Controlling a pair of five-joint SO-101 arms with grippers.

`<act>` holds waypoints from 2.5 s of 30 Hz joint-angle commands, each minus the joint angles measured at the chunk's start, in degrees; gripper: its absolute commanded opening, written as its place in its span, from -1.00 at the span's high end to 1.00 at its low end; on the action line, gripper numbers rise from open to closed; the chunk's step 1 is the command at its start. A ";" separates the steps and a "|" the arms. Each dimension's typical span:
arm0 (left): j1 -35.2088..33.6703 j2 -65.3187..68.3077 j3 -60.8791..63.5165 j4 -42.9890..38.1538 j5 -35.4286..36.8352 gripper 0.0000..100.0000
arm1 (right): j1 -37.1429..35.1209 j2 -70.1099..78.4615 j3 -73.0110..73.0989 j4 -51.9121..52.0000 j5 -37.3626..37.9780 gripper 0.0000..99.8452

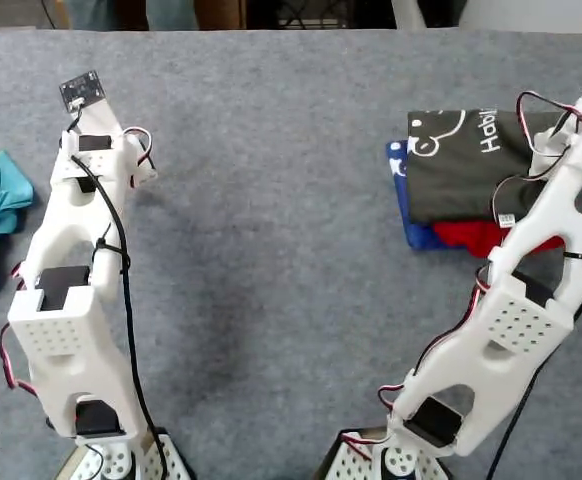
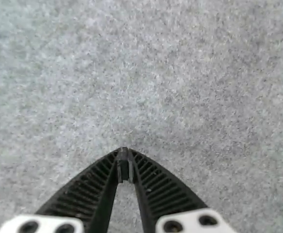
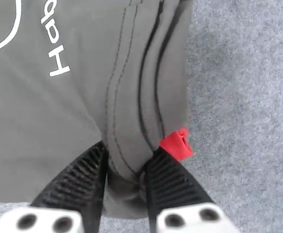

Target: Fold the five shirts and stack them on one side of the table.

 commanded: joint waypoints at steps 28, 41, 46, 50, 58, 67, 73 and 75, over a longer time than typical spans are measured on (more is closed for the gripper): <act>-0.48 -2.99 -1.45 -0.35 0.09 0.94 | -2.37 4.26 -6.46 3.25 -6.15 0.83; -5.58 -2.37 -6.81 6.95 0.09 0.91 | -6.15 14.37 -16.84 4.84 -5.98 0.82; -19.30 -6.24 -15.96 25.49 0.00 0.54 | -9.76 6.46 -17.54 4.84 -6.42 0.82; -31.78 -6.51 -18.68 30.42 -3.69 0.47 | -12.22 -1.89 -17.45 4.84 -6.51 0.82; -36.70 3.60 -3.74 12.75 -7.38 0.47 | -18.99 -9.45 -8.92 4.84 -6.51 0.82; -34.59 5.19 -10.24 15.12 -7.30 0.91 | -19.16 -14.99 -5.14 4.84 -6.24 0.82; -26.59 -0.09 -19.65 30.33 -7.56 0.95 | -19.25 -18.51 -5.14 4.84 -6.51 0.82; -20.18 -2.90 -21.58 33.93 -10.20 0.95 | -19.25 -19.47 -5.23 4.84 -8.70 0.82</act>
